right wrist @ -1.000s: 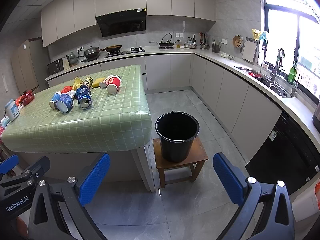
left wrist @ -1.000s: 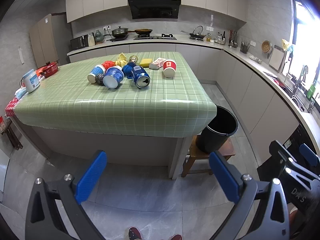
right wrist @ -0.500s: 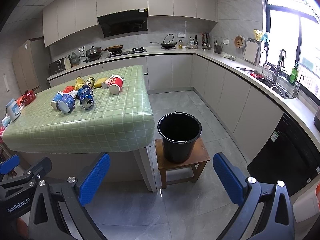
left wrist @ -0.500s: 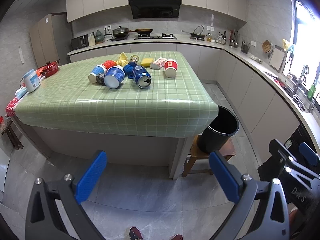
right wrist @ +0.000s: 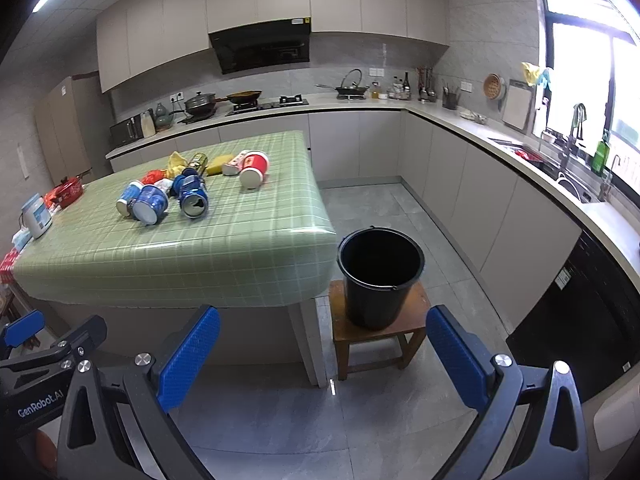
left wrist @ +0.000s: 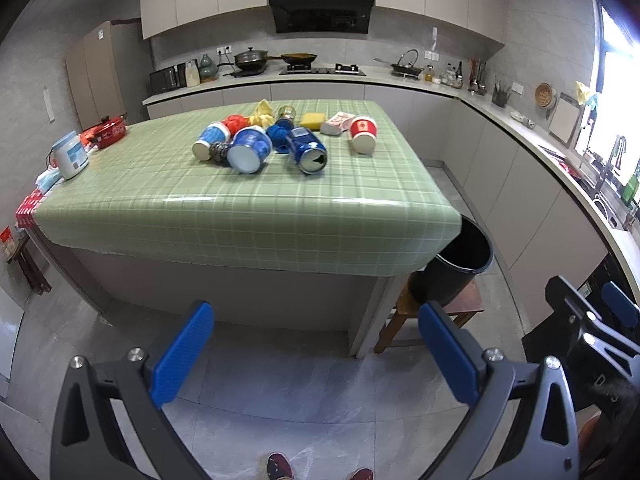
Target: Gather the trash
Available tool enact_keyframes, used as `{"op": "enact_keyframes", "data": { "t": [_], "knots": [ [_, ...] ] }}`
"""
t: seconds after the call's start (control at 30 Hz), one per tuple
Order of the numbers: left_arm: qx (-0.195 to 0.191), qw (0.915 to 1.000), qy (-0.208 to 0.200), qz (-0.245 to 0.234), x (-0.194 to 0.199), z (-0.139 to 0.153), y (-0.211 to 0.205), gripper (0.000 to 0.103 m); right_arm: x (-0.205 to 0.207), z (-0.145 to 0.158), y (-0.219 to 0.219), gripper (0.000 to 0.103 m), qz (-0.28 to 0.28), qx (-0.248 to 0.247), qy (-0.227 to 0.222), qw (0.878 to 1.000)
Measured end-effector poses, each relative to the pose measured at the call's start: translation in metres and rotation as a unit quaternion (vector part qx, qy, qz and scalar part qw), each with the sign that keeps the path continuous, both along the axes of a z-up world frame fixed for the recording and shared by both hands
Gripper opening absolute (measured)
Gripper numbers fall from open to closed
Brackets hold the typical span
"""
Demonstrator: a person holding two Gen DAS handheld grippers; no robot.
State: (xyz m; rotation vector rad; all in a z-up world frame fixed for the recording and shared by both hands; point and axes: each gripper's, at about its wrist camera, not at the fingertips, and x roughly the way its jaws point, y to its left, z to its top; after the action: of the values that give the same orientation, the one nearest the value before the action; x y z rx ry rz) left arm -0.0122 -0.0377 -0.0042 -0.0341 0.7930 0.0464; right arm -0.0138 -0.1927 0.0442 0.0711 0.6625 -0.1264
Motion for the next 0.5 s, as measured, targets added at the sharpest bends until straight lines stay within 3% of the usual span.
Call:
{"op": "enact_keyframes", "data": {
  "t": [0.5],
  "knots": [
    [0.012,0.9997,0.008,0.021,0.067,-0.012,0.112,0.103,0.058,-0.007,0.091,0.103,0.018,0.022,0.000,1.000]
  ]
}}
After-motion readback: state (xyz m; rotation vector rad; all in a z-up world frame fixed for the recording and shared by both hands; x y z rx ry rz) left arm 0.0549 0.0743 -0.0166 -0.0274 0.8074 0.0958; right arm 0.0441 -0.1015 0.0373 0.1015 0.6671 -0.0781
